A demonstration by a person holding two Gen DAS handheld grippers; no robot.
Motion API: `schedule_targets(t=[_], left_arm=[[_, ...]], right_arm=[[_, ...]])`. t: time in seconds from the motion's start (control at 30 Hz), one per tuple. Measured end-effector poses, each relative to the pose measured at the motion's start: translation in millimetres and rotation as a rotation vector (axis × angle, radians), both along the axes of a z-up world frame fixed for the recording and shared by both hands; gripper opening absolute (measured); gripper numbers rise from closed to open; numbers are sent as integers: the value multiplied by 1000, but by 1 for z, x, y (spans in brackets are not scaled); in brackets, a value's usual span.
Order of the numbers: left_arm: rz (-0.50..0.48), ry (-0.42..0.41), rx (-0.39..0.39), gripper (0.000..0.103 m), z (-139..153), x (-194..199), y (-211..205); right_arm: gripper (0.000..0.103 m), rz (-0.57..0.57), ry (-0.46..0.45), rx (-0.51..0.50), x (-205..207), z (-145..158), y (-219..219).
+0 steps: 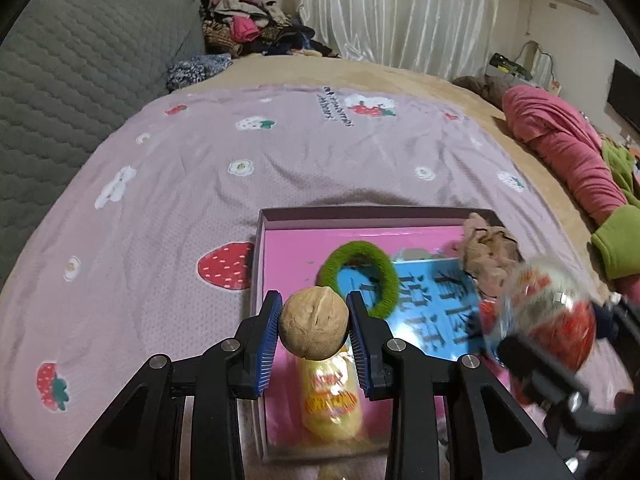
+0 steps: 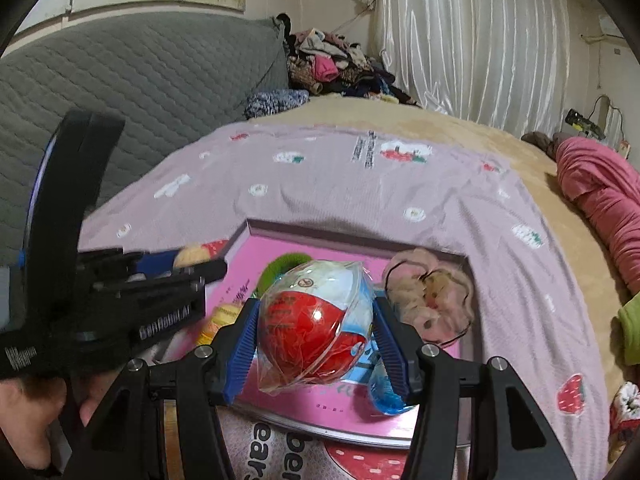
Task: Organize objects
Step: 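Lift the round bun and red egg and carry both over the tray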
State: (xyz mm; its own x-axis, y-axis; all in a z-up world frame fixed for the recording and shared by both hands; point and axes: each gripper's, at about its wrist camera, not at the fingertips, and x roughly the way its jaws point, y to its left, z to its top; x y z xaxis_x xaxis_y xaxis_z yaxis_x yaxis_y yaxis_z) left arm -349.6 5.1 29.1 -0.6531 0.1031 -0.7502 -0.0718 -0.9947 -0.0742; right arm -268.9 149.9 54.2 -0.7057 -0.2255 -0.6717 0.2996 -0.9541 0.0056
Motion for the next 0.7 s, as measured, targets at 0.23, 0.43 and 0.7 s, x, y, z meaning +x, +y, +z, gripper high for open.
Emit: schedule_targets(t=[0.23, 0.43, 0.7], left_arm=[[4, -1, 9, 34, -19, -19, -4], [-18, -26, 3, 34, -47, -27, 4], [-30, -47, 3, 34, -63, -38, 7]], right_arm=[[56, 6, -38, 15, -14, -36, -2], [56, 24, -47, 24, -16, -57, -2], [56, 45, -66, 57, -23, -71, -5]])
